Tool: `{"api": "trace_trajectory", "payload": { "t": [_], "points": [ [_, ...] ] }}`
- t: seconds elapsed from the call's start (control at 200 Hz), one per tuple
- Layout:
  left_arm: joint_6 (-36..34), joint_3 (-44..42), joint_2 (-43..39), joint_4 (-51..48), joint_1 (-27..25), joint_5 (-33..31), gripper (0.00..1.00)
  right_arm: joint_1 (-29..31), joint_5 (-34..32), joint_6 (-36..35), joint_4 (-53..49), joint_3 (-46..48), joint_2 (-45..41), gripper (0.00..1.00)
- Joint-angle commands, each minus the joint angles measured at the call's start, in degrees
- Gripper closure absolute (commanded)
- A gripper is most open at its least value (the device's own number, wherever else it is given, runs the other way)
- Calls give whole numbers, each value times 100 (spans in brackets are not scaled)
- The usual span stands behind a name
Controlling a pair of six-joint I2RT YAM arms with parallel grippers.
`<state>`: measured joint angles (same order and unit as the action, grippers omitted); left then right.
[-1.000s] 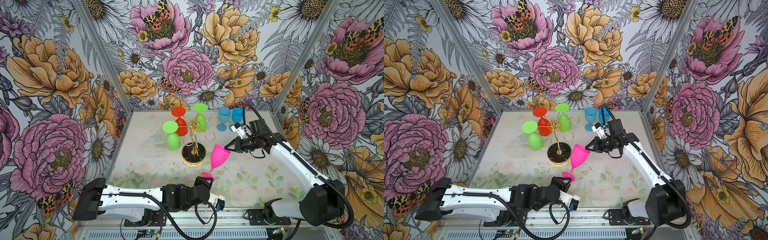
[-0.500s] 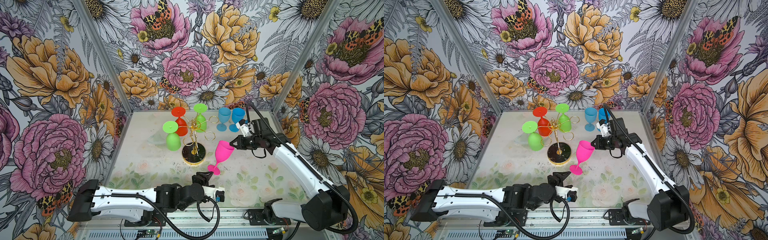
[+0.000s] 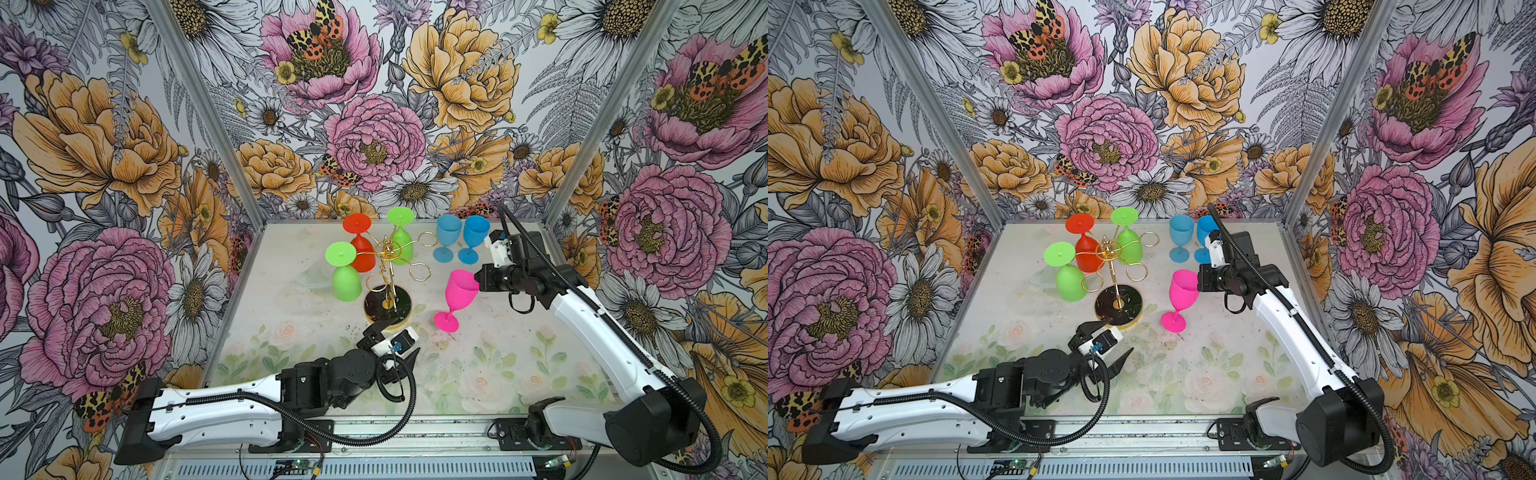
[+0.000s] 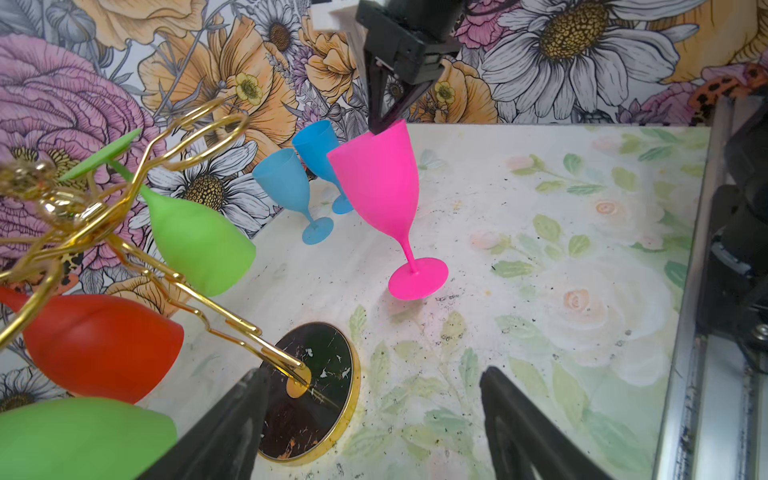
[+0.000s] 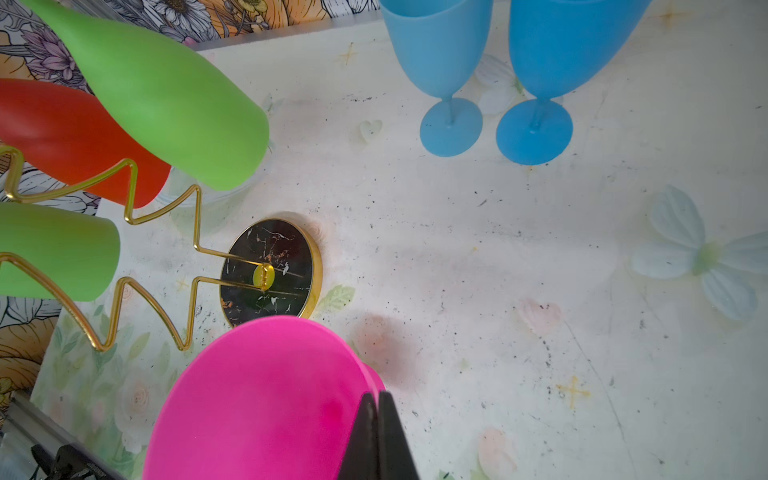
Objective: Take the wine glass off the wine glass rack
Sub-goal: 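Carry the pink glass with right gripper toward the light blue glasses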
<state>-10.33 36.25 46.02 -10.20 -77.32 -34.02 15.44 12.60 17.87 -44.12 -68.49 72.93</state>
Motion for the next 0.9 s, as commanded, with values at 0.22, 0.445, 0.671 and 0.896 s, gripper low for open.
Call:
{"api": "trace_trajectory", "payload": {
  "t": [0.22, 0.445, 0.671, 0.896],
  "points": [
    [1616, 286, -587, -1301, 920, 348, 12, 84, -1052, -44, 733, -167, 204, 100],
    [1874, 273, -932, -1563, 1456, 1001, 6, 85, -1260, -100, 1268, -168, 435, 100],
    [1867, 231, -1287, -1694, 1621, 951, 2, 83, -1348, -285, 1535, -387, 874, 100],
    [1849, 269, -1320, -1792, 1634, 787, 1, 84, -1485, -530, 1862, -611, 1312, 100]
  ]
}}
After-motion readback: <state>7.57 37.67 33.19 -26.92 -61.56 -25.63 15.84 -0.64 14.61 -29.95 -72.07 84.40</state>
